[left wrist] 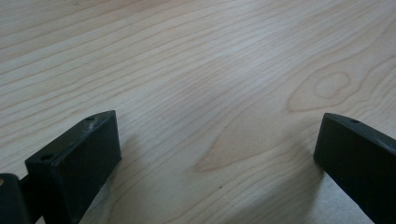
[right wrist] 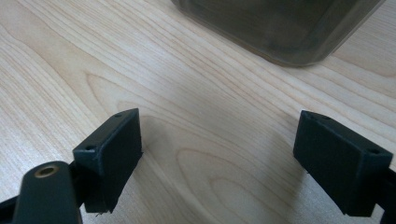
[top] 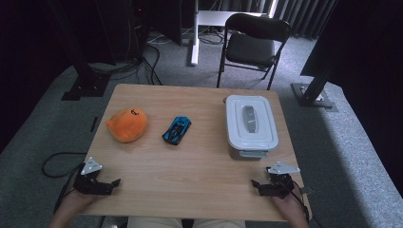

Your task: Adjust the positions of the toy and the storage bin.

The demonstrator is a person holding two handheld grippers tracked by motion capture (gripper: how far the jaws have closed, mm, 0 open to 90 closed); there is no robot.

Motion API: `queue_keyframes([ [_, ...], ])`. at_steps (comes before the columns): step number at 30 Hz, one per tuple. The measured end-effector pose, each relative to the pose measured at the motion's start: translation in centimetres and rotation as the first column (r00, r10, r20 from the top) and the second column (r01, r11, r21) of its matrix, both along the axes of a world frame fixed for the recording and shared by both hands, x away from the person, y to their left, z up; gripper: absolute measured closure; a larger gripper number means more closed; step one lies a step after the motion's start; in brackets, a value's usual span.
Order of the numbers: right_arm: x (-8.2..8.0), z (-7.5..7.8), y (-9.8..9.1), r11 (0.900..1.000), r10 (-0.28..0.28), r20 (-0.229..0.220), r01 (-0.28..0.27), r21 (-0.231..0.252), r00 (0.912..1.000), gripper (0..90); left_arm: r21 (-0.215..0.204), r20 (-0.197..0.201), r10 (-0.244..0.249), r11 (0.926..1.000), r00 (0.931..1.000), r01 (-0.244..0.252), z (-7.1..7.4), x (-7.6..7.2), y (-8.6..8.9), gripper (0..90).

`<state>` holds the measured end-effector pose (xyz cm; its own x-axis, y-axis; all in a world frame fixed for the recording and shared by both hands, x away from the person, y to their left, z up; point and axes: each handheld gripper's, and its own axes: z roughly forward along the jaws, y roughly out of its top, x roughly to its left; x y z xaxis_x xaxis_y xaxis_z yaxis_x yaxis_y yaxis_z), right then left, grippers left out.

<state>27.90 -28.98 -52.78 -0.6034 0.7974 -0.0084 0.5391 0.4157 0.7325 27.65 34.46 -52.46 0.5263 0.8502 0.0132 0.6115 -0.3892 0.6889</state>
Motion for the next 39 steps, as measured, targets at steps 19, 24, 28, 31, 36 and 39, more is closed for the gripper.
queue_keyframes([
  [19, 0.0, 0.0, 0.0, 0.9999, 0.01, -0.005, -0.01, 0.002, 0.9999, 14.8, 0.024, -0.031, 0.044, 0.9988, 0.9985, -0.044, 0.3, 0.1, -1.5, 0.8],
  [24, -0.1, 0.0, 0.0, 1.0, 0.007, -0.003, -0.007, 0.0, 1.0, 14.3, 0.043, -0.039, 0.011, 0.999, 0.9992, -0.009, 0.6, 0.9, -2.8, 0.2],
  [28, -0.1, 0.0, 0.1, 1.0, 0.005, 0.004, -0.005, -0.005, 1.0, 14.3, 0.047, -0.04, -0.021, 0.9986, 0.999, 0.023, 1.2, 1.6, -4.1, 0.2],
  [31, 0.0, 0.0, 0.0, 1.0, 0.007, -0.005, -0.007, 0.0, 1.0, 14.3, 0.046, -0.042, -0.048, 0.9977, 0.998, 0.05, 1.7, 2.3, -5.1, 0.2],
  [36, -0.1, 0.0, 0.0, 1.0, 0.007, -0.004, -0.007, -0.001, 1.0, 14.3, 0.041, -0.031, -0.078, 0.996, 0.9965, 0.079, 2.7, 3.5, -6.6, 0.3],
  [39, 0.0, 0.0, 0.0, 1.0, 0.008, -0.005, -0.008, 0.0, 1.0, 14.3, 0.029, -0.03, -0.096, 0.9948, 0.9949, 0.097, 3.2, 4.3, -7.5, 0.2],
])
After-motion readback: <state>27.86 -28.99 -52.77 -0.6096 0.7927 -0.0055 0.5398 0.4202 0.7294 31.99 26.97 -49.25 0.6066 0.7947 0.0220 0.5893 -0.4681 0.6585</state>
